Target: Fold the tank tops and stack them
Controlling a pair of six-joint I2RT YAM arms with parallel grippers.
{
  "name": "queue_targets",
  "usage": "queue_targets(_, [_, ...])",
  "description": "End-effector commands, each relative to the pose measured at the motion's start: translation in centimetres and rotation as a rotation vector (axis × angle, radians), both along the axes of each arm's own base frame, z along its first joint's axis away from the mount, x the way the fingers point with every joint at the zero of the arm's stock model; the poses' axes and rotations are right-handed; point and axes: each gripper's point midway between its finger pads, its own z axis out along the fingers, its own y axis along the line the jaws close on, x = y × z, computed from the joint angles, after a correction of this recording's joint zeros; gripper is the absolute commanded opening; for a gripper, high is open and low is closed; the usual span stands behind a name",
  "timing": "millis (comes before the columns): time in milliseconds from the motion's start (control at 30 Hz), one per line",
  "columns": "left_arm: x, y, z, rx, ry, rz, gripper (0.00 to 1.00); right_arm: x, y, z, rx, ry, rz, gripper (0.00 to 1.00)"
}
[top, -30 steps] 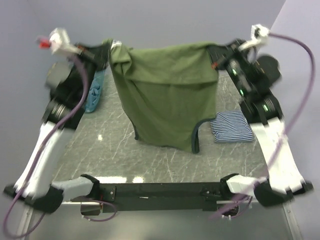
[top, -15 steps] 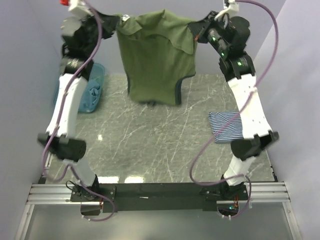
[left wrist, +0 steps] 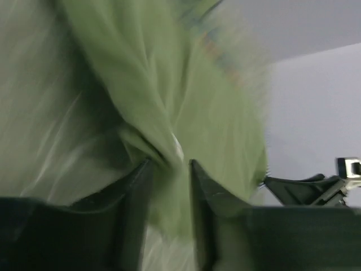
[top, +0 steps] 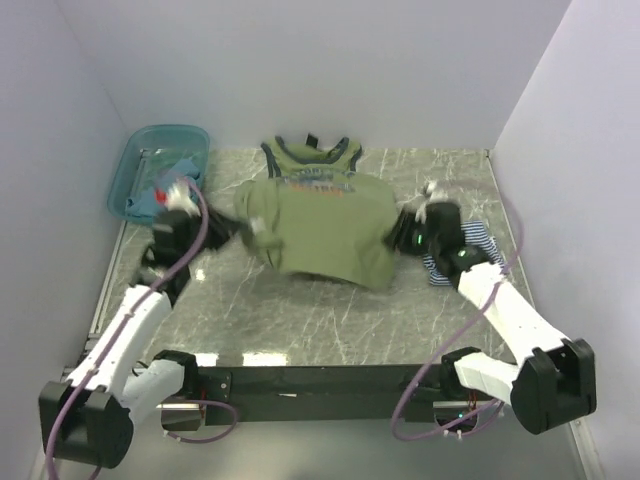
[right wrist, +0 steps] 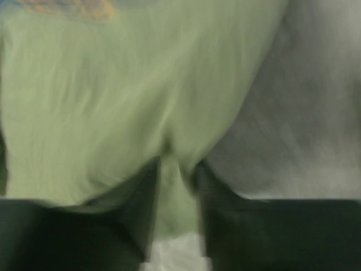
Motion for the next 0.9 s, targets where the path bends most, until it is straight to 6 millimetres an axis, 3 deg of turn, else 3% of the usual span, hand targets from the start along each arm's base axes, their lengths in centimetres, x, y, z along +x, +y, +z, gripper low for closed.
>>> queue_targets(0, [-4.3, -0.1, -10.6, -0.095, 0.312, 0.022, 0.39, -3.8, -1.1, -8.3, -0.049, 0.190, -0.012, 0.54])
queue_targets(33, [-5.6, 0.0, -13.6, -0.097, 0.372, 0.028, 0.49, -5.2, -1.6, -10.5, -0.071, 0.252, -0.017, 0.57])
queue_targets(167, [-7.8, 0.9, -15.6, -0.084, 0.421, 0.073, 0.56, -7.0, -2.9, -12.5, -0.102, 0.296, -0.061, 0.65])
queue_targets(233, [-7.8, 1.7, -15.7, -0.052, 0.436, 0.109, 0.59, -7.3, -4.1, -13.2, -0.143, 0.310, -0.112, 0.67])
queue_targets(367, [-7.5, 3.0, -17.7, 0.060, 0.521, 0.161, 0.55, -6.4, -5.2, -13.9, -0.175, 0.329, -0.198, 0.67])
queue_targets(433, [-6.9, 3.4, -17.9, 0.101, 0.549, 0.178, 0.43, -5.1, -5.6, -14.1, -0.183, 0.328, -0.242, 0.67])
queue_targets(567, [-6.1, 3.8, -19.2, 0.193, 0.628, 0.177, 0.37, -3.4, -5.5, -14.4, -0.183, 0.348, -0.276, 0.66])
queue_targets(700, [-6.4, 3.9, -19.9, 0.257, 0.690, 0.146, 0.31, -3.8, -5.2, -15.9, -0.188, 0.412, -0.258, 0.63])
queue_targets(867, [-8.7, 3.7, -21.4, 0.331, 0.802, 0.155, 0.36, -5.2, -5.8, -16.7, -0.190, 0.446, -0.291, 0.63])
